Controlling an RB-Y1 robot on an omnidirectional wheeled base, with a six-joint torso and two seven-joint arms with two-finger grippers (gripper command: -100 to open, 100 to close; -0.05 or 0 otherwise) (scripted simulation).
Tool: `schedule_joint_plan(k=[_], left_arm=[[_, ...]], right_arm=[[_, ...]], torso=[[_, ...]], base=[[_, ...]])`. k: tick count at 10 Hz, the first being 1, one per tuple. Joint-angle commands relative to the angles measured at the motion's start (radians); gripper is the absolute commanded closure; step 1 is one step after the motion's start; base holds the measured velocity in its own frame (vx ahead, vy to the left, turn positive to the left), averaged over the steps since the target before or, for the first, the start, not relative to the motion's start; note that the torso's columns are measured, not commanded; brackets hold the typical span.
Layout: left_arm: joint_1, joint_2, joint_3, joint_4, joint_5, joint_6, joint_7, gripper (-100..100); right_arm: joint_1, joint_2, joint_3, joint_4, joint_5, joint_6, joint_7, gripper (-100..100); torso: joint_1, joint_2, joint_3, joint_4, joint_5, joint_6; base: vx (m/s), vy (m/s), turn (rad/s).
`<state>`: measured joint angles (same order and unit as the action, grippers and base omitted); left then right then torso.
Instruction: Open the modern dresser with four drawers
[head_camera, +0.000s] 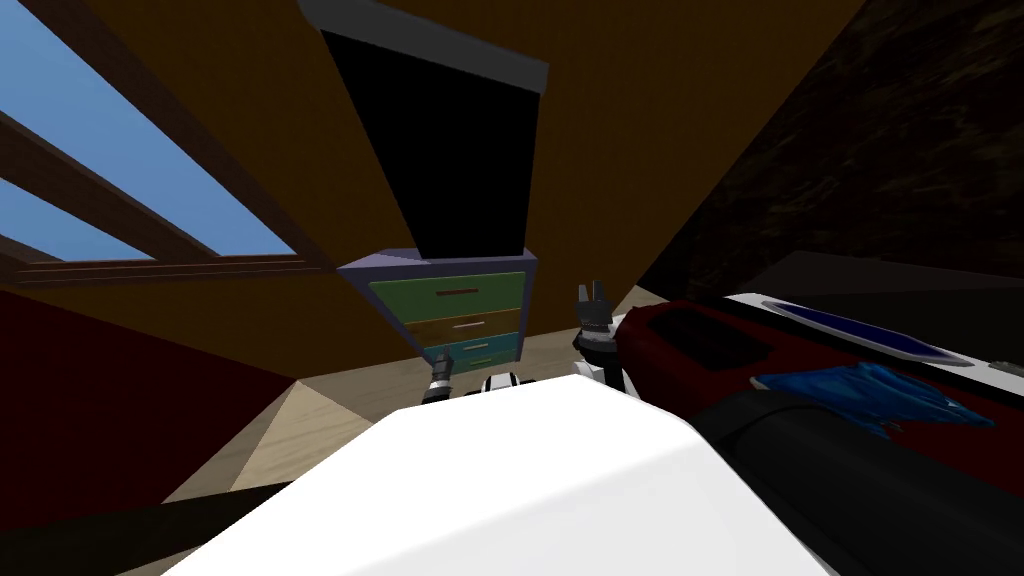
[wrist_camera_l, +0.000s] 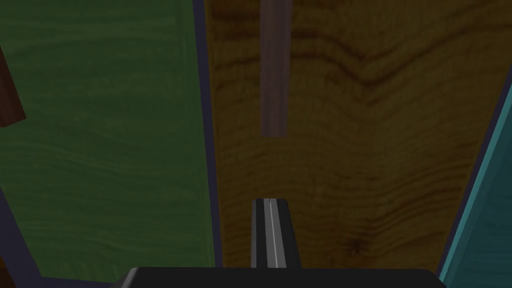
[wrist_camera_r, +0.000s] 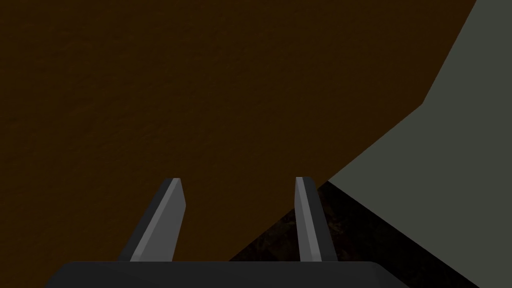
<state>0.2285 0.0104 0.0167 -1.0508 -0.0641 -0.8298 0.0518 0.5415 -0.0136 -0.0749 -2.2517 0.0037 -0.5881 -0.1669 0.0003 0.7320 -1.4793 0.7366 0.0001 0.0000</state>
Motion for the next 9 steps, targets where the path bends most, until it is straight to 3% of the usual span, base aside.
schedule_joint_plan(k=[1,4,6,9], left_arm=[[-0.003,0.061,0.0,0.0,0.001,0.004,0.0,-100],[-0.01,0.119,0.002,0.002,0.002,0.015,0.0,-100],[-0.038,0.133,0.006,0.002,0.009,0.054,0.001,-100],[-0.057,0.059,0.01,-0.004,0.013,0.077,0.001,-100]], right_arm=[[0.0,0.0,0.0,0.0,0.0,0.0,0.0,0],[0.0,0.0,0.0,0.0,0.0,0.0,0.0,0],[0.0,0.0,0.0,0.0,0.0,0.0,0.0,0],[0.0,0.0,0.0,0.0,0.0,0.0,0.0,0]], torso=[[0.001,-0.002,-0.002,-0.001,0.0,0.0],[0.0,0.005,0.003,0.001,0.0,0.0],[-0.001,0.005,0.003,0.001,0.0,0.0],[-0.001,0.005,0.003,0.001,0.0,0.0]], base=[[0.0,0.0,0.0],[0.029,0.001,0.0],[0.082,-0.007,-0.002],[0.098,-0.006,-0.002]])
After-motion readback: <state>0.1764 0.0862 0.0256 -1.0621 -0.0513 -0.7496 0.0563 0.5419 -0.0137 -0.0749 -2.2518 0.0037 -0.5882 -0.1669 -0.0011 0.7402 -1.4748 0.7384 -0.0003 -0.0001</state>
